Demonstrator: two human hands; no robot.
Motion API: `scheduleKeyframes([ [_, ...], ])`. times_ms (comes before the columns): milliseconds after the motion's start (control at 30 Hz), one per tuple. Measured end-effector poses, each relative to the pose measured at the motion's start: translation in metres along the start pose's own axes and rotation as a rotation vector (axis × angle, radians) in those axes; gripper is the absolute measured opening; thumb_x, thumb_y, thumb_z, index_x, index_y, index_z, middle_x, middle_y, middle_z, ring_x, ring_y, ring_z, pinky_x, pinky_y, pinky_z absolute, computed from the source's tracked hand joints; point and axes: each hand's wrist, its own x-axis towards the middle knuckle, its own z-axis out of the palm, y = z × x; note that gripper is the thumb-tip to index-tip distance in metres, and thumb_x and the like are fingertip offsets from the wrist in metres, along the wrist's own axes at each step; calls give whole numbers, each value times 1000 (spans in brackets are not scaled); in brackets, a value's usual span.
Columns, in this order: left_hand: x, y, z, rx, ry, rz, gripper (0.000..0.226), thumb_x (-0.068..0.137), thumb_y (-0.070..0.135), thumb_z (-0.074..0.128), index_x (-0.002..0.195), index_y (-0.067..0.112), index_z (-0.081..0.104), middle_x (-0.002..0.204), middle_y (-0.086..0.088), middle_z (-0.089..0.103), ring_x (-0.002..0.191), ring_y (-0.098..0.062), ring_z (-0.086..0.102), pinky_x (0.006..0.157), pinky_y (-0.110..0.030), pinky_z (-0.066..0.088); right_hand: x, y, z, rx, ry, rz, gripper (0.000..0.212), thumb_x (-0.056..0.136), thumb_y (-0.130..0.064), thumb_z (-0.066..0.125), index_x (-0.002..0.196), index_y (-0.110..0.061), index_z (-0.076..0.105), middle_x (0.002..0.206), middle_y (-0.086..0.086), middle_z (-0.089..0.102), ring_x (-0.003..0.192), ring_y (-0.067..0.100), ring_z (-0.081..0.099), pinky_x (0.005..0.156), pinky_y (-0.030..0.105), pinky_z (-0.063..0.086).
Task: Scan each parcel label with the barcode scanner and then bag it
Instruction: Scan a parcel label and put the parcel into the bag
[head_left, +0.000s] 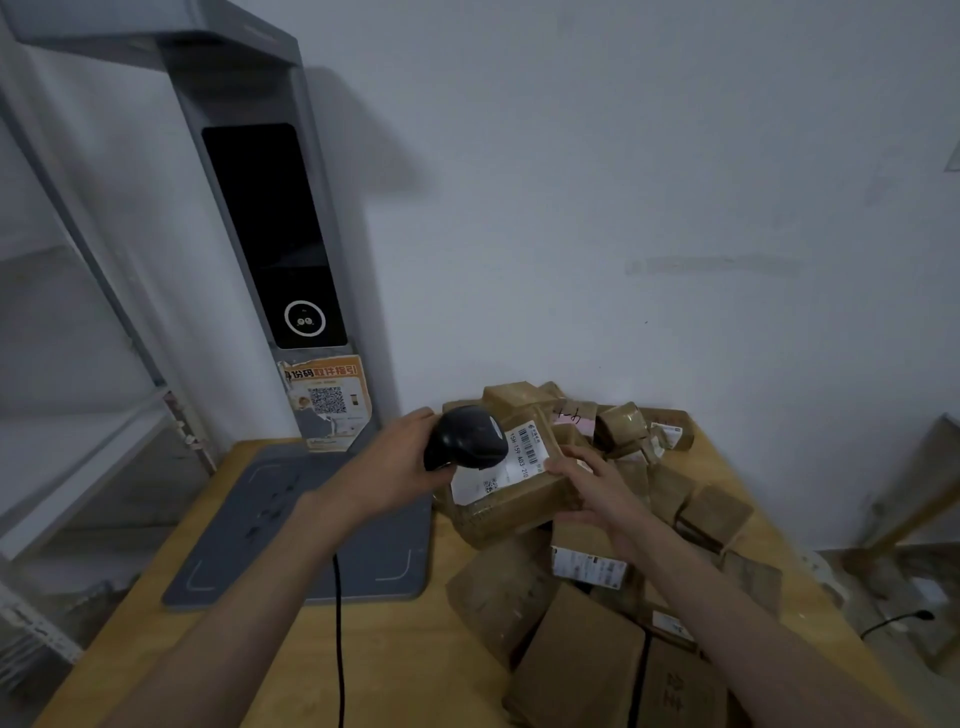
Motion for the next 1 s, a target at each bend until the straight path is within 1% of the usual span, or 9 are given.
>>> scheduleKeyframes([
  [67, 2, 1, 2, 7, -18, 17, 30, 82, 22, 76, 108, 18, 62, 100, 1, 63, 93, -14, 61, 73, -17, 42, 0, 0, 0, -45, 2, -23, 41, 87, -37, 74, 125, -33, 58, 122, -8, 53, 114, 18, 55, 84, 42, 62],
  [133, 3, 1, 3, 5, -33, 30, 29, 81, 21, 76, 106, 19, 61, 98, 3, 62, 91, -12, 60, 71, -13, 41, 0, -1, -1, -60, 5, -36, 46, 86, -38, 74, 128, -34, 57, 125, -6, 54, 117, 19, 54, 85, 40, 61],
  [267, 4, -2, 5, -13, -37, 24, 33, 82, 25, 76, 111, 17, 63, 101, 1, 66, 92, -13, 63, 79, -27, 52, 1, -2, -3, -49, 9, -50, 46, 86, -38, 75, 128, -35, 57, 129, -1, 54, 118, 21, 56, 83, 39, 62],
  [433, 2, -9, 5, -97, -47, -15, 37, 82, 30, 75, 115, 19, 63, 102, 3, 69, 92, -9, 65, 79, -31, 56, 0, -3, -5, -59, -1, -73, 47, 88, -36, 73, 131, -32, 55, 130, 1, 54, 118, 22, 57, 84, 39, 62],
  [500, 0, -7, 5, -128, -41, -10, 35, 83, 27, 75, 115, 17, 63, 101, 4, 69, 91, -7, 65, 78, -30, 56, -1, -2, -5, -62, -12, -75, 47, 87, -38, 74, 131, -34, 56, 132, 1, 54, 118, 21, 57, 84, 38, 62],
  [633, -1, -5, 5, -141, -43, 2, 27, 84, 22, 74, 108, 16, 65, 90, 5, 69, 77, -1, 64, 66, -20, 51, -1, 0, -3, -69, -17, -77, 42, 88, -37, 73, 127, -36, 56, 130, -1, 53, 116, 19, 55, 85, 38, 61],
  [767, -1, -5, 4, -136, -64, -14, 27, 84, 24, 74, 108, 17, 64, 89, 5, 69, 74, -1, 64, 66, -26, 54, -1, -3, -1, -68, -10, -73, 43, 88, -37, 74, 127, -36, 57, 131, 1, 53, 118, 21, 56, 86, 40, 61],
  [900, -3, -6, 3, -157, -83, -18, 27, 84, 22, 74, 109, 18, 64, 86, 7, 68, 68, 7, 62, 58, -15, 47, -4, -4, 0, -59, 1, -67, 40, 87, -37, 74, 124, -38, 58, 129, 1, 54, 115, 19, 57, 83, 37, 62],
  [1000, -5, -2, 3, -187, -95, -22, 25, 85, 19, 74, 107, 17, 64, 82, 7, 68, 63, 7, 62, 56, -14, 47, -14, -4, 0, -18, 9, -66, 37, 87, -35, 74, 121, -38, 58, 123, -4, 56, 112, 16, 58, 88, 41, 60],
])
